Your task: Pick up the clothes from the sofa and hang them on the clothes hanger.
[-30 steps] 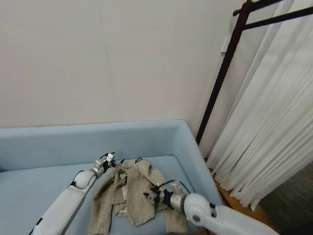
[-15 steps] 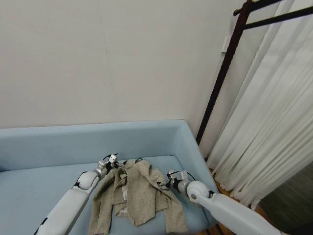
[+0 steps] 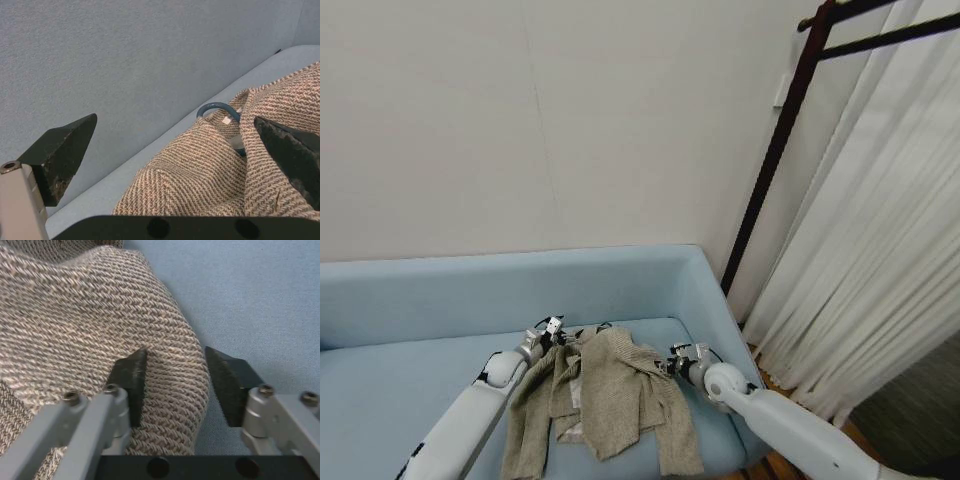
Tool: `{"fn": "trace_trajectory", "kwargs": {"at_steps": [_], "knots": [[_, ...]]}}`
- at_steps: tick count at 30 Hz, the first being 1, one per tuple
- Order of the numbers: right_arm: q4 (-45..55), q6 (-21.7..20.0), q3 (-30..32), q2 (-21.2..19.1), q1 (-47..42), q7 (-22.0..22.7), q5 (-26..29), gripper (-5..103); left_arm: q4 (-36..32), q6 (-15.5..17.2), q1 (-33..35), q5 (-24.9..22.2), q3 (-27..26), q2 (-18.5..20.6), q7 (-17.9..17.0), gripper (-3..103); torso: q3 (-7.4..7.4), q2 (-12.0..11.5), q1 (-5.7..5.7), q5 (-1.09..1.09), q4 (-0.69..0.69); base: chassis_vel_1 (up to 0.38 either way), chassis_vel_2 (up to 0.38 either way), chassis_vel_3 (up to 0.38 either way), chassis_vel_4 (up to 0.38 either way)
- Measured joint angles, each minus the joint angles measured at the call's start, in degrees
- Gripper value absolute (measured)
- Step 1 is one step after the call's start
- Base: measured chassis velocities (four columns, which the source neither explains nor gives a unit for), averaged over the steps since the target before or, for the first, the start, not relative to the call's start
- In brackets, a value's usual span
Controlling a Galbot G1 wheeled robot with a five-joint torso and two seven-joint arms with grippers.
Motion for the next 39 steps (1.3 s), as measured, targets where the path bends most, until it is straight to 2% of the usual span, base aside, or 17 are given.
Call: {"fn": "trace_trajectory", "kwargs": {"at_steps": [1,3,7,9,10,14,18,21,22,25,26,28,31,34,37,38,39], "knots": [[-0.4,0.1,0.0,0.1,0.0,-0.2,-0.6,35,0.0,0.0,0.0,0.0,0.0,0.1,0.0,100,0.00,0.0,0.00,0.00,0.00,0.000,0.000,0.000,0.000],[-1.1,0.2,0.0,0.4,0.0,-0.3,-1.3,35,0.0,0.0,0.1,0.0,-0.1,0.1,0.0,100,0.00,0.0,0.00,0.00,0.00,0.000,0.000,0.000,0.000],[-5.0,0.9,0.7,1.5,0.4,0.4,-3.1,14,-0.4,-0.1,0.6,0.0,-0.4,0.1,0.0,100,0.00,0.0,0.00,0.01,0.03,0.000,0.000,0.000,0.000],[-5.5,1.0,1.0,1.4,0.4,0.5,-3.4,14,-0.4,-0.2,0.6,0.0,-0.4,0.1,0.0,100,0.00,0.0,0.00,0.00,0.03,0.000,0.000,0.000,0.000],[-6.7,1.1,1.8,1.3,0.3,0.8,-4.6,3,-0.5,-0.2,0.7,0.0,-0.4,0.1,0.0,100,0.00,0.0,0.00,0.00,0.00,0.000,0.000,0.000,0.000],[-6.6,0.9,3.5,0.3,-0.1,0.9,-6.4,1,-1.1,-0.4,1.3,0.0,-0.6,0.3,0.0,100,0.00,0.0,0.00,0.00,0.00,0.000,0.000,0.000,0.000],[0.3,-0.4,6.2,-1.5,-1.7,0.2,-6.4,-2,-1.5,-0.5,1.7,0.0,-1.0,0.6,-0.1,100,0.00,0.0,0.00,-0.01,-0.01,0.000,0.000,0.000,0.000],[7.9,-0.5,5.8,-1.2,-1.0,1.3,-5.5,13,-1.7,-0.5,1.5,-0.2,-1.4,0.7,-0.8,100,0.00,0.0,0.00,-0.01,0.00,0.000,0.000,0.000,0.000],[7.9,-0.5,5.8,-1.2,-1.0,1.3,-5.5,13,-1.7,-0.5,1.5,-0.2,-1.4,0.7,-0.8,100,0.00,0.0,0.00,-0.01,0.00,0.000,0.000,0.000,0.000],[10.5,-0.4,2.7,1.0,2.5,3.8,-4.6,29,-2.4,-0.5,1.9,-0.4,-2.2,0.9,-1.6,100,0.00,0.0,0.00,-0.01,0.00,0.000,0.000,0.000,0.000],[10.7,-0.2,1.2,1.8,3.9,4.5,-4.7,34,-2.5,-0.5,2.2,-0.5,-2.8,1.0,-1.7,100,0.00,0.0,0.00,-0.02,0.00,0.000,0.000,0.000,0.000],[10.8,0.1,0.0,2.6,4.9,4.7,-5.0,34,-2.6,-0.5,2.5,-0.5,-3.5,1.0,-1.8,100,0.00,0.0,0.00,-0.01,0.01,0.000,0.000,0.000,0.000],[10.6,1.3,-4.4,6.1,8.1,5.0,-7.1,50,-2.4,-0.1,3.5,-1.0,-6.2,1.8,-2.5,100,0.00,0.0,0.00,-0.02,0.02,0.000,0.000,0.000,0.000],[10.6,1.5,-6.3,8.2,8.8,5.3,-7.3,56,-2.4,0.2,4.0,-1.8,-7.6,2.4,-2.7,100,0.00,0.0,0.00,-0.01,0.04,0.000,0.000,0.000,0.000],[9.9,1.5,-9.7,11.7,8.8,4.9,-8.4,73,-2.7,0.6,4.9,-3.1,-9.4,3.7,-2.9,100,0.00,0.0,0.00,-0.02,0.02,0.000,0.000,0.000,0.000],[9.9,1.5,-9.7,11.7,8.8,4.9,-8.4,73,-2.7,0.6,4.9,-3.1,-9.4,3.7,-2.9,100,0.00,0.0,0.00,-0.02,0.02,0.000,0.000,0.000,0.000],[9.1,1.5,-10.8,13.0,8.3,4.4,-9.2,78,-3.1,0.7,5.5,-3.4,-9.9,4.1,-3.0,100,0.00,0.0,0.00,-0.01,0.01,0.000,0.000,0.000,0.000]]}}
